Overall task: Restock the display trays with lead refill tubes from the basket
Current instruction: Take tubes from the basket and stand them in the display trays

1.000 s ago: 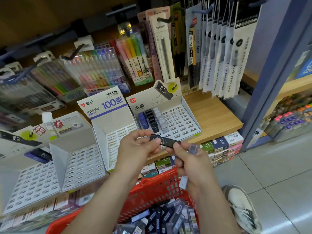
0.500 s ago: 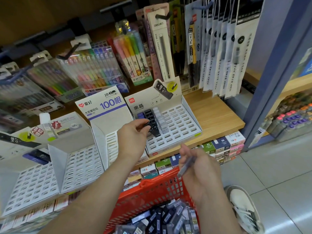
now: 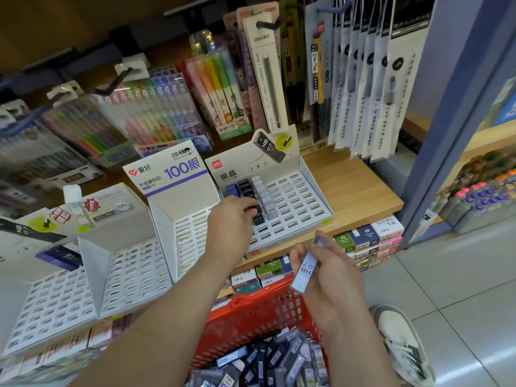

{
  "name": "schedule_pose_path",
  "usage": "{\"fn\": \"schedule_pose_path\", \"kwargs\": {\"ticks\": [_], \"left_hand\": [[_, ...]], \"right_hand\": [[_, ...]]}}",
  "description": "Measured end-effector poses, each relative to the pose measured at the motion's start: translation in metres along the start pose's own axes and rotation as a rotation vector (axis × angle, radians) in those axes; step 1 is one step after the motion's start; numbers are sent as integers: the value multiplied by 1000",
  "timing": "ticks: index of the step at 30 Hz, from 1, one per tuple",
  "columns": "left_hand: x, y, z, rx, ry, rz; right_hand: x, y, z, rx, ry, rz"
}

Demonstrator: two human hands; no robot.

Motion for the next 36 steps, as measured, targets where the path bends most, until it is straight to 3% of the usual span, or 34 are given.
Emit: {"fn": "schedule_pose_path", "kwargs": {"ticks": [6, 11, 14, 17, 24, 29, 36], "left_hand": [[16, -4, 14, 184, 36, 98], [66, -10, 11, 884, -333, 426], [79, -18, 39, 1070, -301, 477], [76, -28, 73, 979, -273, 401], [91, -88, 157, 797, -209, 346], [117, -156, 221, 622, -98, 338], [134, -256, 296, 65, 189, 290]], "right_hand": [[2, -2, -6, 28, 8, 54], [7, 1, -16, 67, -24, 68], [14, 8, -33, 160, -82, 83], [26, 20, -59, 350, -153, 113], [66, 86, -134, 1264, -502, 206], [80, 137, -161, 1780, -618, 374], [71, 212, -186, 2072, -765, 510]]}}
Point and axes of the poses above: each hand's wrist, its own x-axis away from the middle knuckle, its own z-axis out of the back of the hand, y = z × x, the point moved 8 cm from there along -x, towards the middle knuckle, and after that the axes turned 7 degrees about -y, right-handed, at the moved point
